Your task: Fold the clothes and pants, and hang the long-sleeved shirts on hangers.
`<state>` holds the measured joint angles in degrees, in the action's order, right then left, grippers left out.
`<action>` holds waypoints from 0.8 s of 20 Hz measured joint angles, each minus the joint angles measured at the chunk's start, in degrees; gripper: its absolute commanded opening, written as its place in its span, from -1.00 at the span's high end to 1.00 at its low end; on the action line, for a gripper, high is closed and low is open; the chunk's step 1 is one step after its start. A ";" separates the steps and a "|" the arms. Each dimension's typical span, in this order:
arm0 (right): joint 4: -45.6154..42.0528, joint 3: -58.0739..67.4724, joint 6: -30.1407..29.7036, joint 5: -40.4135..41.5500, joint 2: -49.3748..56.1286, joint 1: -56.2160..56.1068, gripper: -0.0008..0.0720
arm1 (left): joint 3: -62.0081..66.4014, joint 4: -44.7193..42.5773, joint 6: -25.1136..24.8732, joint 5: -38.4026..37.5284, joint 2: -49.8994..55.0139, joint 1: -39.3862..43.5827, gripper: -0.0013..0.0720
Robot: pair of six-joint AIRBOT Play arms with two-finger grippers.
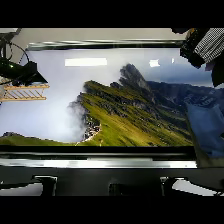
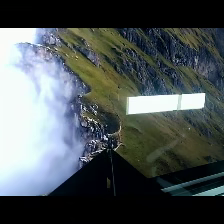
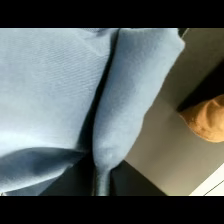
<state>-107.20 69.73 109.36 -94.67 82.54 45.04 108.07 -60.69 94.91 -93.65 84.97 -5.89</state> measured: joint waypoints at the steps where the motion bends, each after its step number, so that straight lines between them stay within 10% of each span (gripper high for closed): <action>1: -0.66 -0.52 -0.04 0.00 0.00 0.00 0.88 | 0.00 0.00 0.00 0.00 0.00 0.00 0.92; 3: -2.40 -1.16 -0.28 0.09 0.00 0.00 0.65 | 0.00 0.02 0.02 0.00 0.00 0.00 0.93; 6: -5.16 -1.55 -0.44 0.09 -0.04 0.02 -0.47 | 0.00 0.00 0.00 0.00 0.00 0.00 0.93; 11: -2.43 -0.37 -0.44 4.72 -3.58 0.02 0.04 | 0.00 0.00 -0.52 0.07 0.04 0.00 0.92; 16: 24.98 5.64 -9.81 20.22 -8.57 -5.33 0.08 | 0.00 -1.86 -1.79 0.15 0.87 0.07 0.93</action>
<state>-82.21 75.37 99.55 -74.46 73.97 39.70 108.07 -62.54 93.12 -93.49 85.84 -5.82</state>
